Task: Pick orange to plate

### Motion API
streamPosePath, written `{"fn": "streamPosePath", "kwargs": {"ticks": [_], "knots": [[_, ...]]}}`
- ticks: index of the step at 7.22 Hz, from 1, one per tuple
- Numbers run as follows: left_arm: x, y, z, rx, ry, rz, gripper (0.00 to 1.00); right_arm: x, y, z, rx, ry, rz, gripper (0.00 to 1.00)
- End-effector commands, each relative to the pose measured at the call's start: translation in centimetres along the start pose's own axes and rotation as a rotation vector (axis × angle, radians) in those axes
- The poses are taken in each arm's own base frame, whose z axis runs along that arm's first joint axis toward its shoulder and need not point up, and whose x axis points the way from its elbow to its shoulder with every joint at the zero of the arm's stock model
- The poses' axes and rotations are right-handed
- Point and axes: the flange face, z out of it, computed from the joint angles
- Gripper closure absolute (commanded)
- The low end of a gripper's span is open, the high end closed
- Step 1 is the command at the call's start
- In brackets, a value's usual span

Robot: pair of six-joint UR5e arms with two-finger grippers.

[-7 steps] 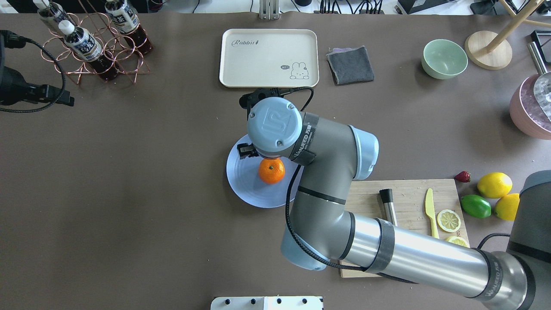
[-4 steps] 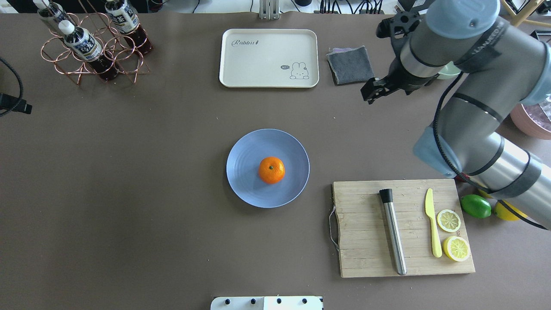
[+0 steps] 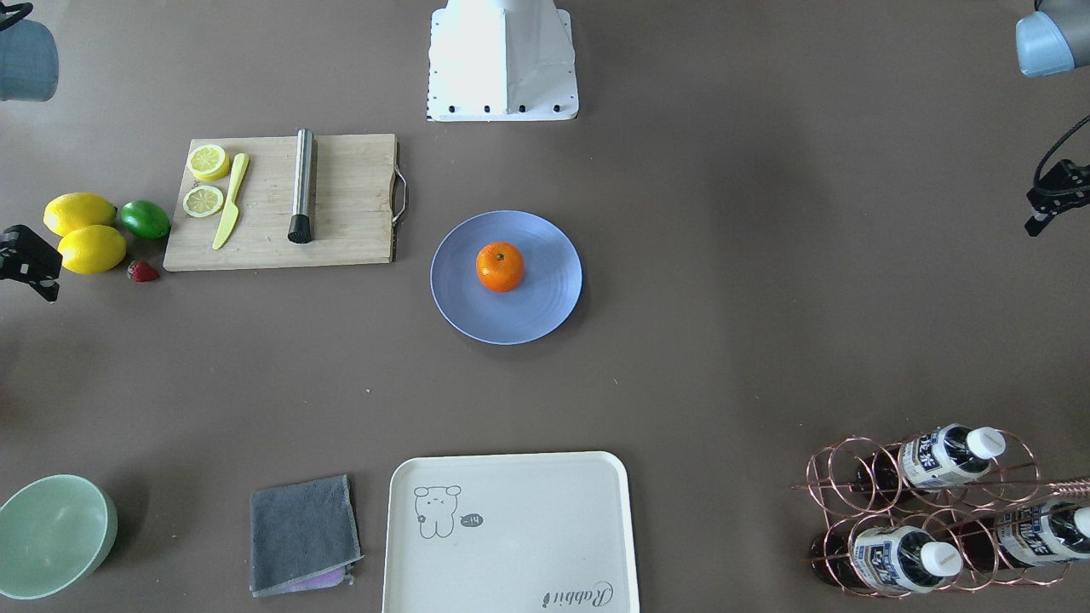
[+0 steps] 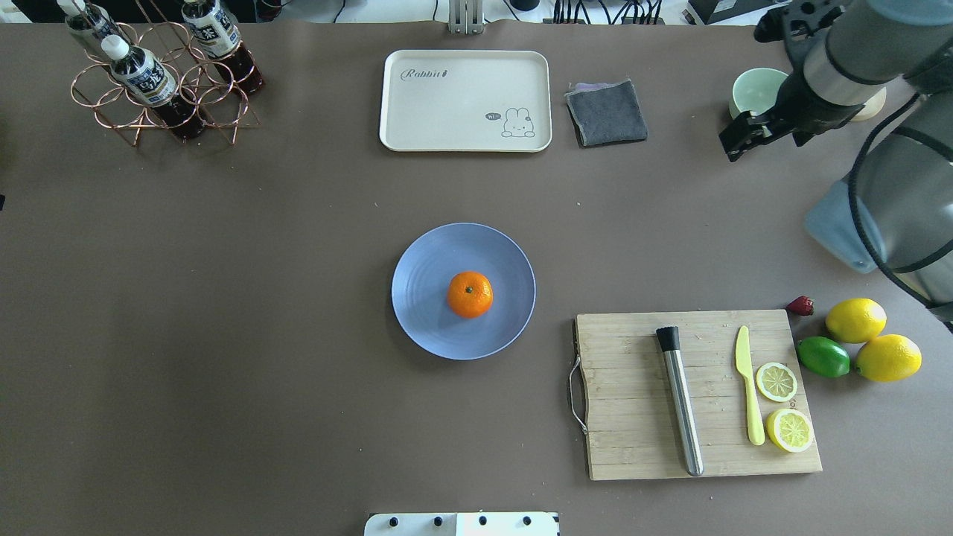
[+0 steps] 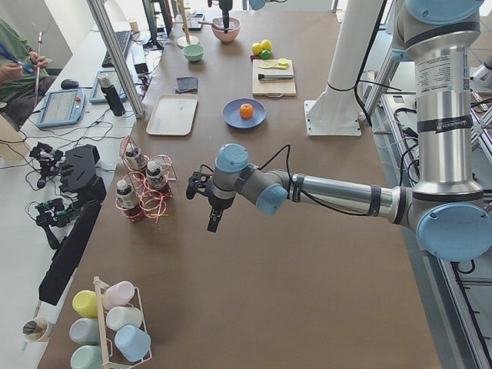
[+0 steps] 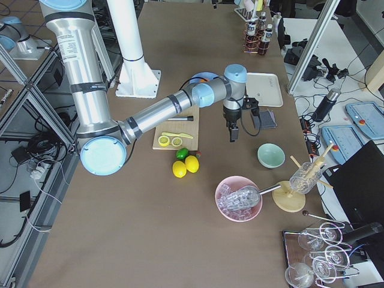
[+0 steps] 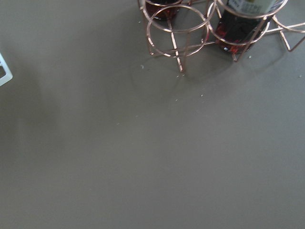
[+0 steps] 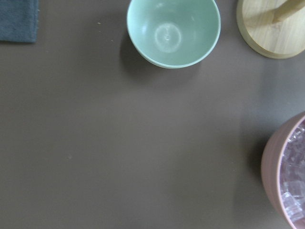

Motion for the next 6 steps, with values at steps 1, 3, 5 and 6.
{"fn": "streamPosePath", "kwargs": {"ticks": [1, 3, 5, 6], "knots": [[-6.0, 2.1, -0.9, -0.002, -0.019, -0.038, 0.02, 13.0, 4.0, 1.0, -0.047, 0.051, 0.052, 0.00], [-7.8, 2.3, -1.1, 0.001, -0.029, -0.072, 0.02, 21.2, 7.3, 1.2, -0.072, 0.065, 0.053, 0.00], [-6.9, 0.2, -2.5, -0.031, -0.041, -0.065, 0.02, 27.1, 9.2, 3.1, -0.117, 0.056, 0.068, 0.00], [-6.7, -0.3, -3.9, -0.039, -0.053, -0.019, 0.02, 28.3, 9.6, 3.4, -0.124, 0.036, 0.083, 0.00]]}}
